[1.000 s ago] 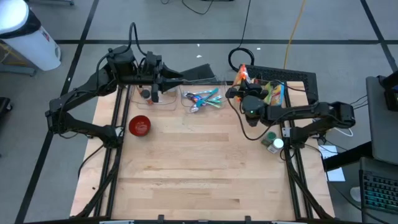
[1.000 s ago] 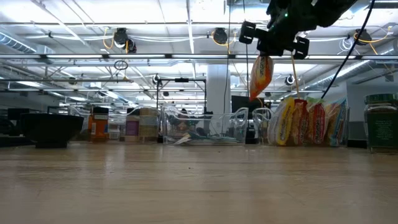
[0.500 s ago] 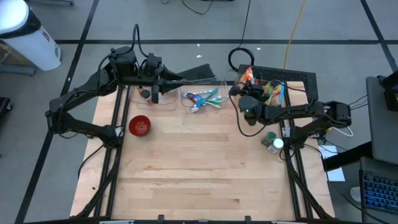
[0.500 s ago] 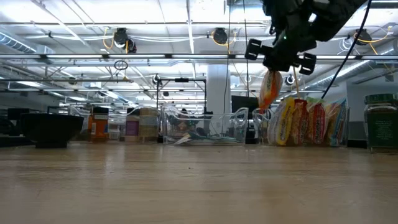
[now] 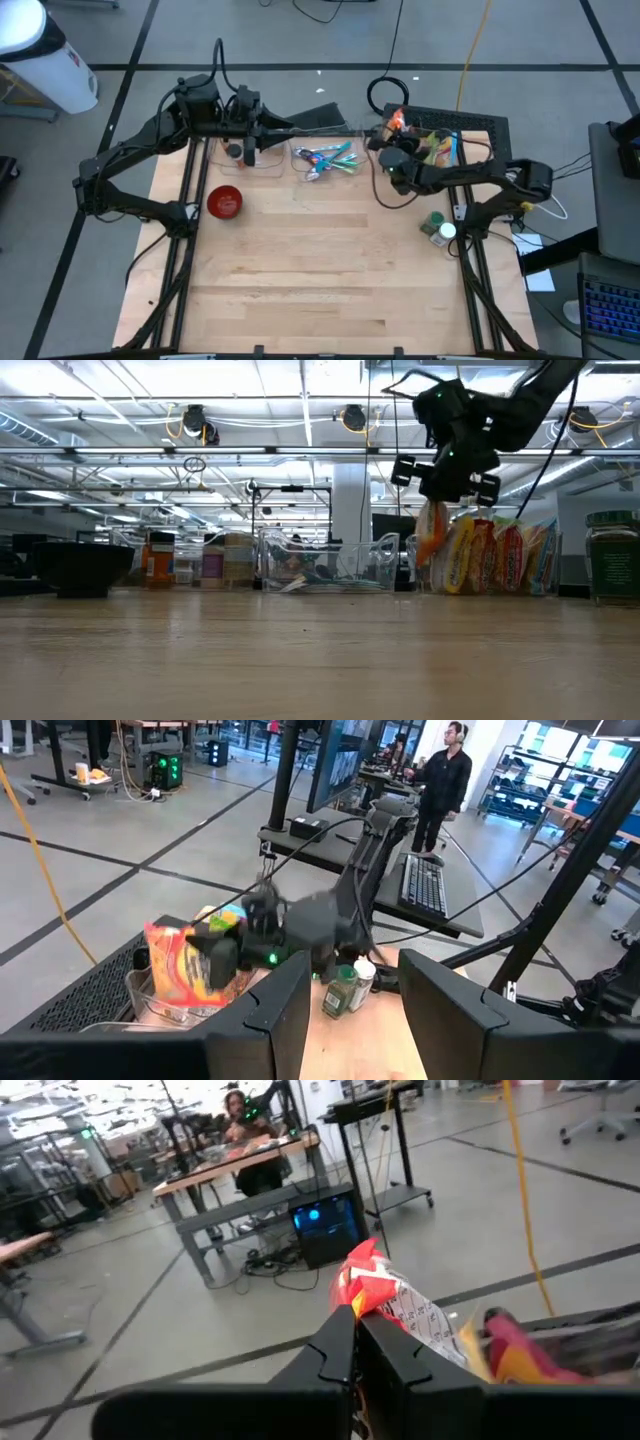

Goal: Pick & Place Food Item
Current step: Put the orange noodle pack into the right transparent bin

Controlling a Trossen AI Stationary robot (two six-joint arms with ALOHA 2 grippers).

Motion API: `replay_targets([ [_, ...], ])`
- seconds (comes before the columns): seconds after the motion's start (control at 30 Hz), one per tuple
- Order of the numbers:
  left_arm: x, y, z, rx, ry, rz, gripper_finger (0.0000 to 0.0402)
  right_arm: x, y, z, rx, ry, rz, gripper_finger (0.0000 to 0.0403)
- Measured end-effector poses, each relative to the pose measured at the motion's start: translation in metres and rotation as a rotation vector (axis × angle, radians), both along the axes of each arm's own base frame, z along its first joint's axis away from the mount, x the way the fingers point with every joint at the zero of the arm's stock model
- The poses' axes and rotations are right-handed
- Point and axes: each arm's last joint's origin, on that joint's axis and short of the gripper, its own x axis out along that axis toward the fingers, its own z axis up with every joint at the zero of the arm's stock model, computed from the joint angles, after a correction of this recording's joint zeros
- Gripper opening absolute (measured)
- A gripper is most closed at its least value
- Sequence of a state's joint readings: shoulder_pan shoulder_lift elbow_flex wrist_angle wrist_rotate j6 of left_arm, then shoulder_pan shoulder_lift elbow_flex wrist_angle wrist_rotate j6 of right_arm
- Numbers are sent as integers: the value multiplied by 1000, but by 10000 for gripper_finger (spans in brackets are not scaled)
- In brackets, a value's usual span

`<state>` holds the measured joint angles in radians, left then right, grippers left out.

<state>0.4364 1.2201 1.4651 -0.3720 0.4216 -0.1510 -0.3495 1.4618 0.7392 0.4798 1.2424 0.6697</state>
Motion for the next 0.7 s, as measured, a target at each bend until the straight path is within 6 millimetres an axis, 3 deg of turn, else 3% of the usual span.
replay_targets([
  [0.7, -1, 0, -5, -7, 53, -1, 159, 21, -10, -55, 84, 37, 66, 0],
])
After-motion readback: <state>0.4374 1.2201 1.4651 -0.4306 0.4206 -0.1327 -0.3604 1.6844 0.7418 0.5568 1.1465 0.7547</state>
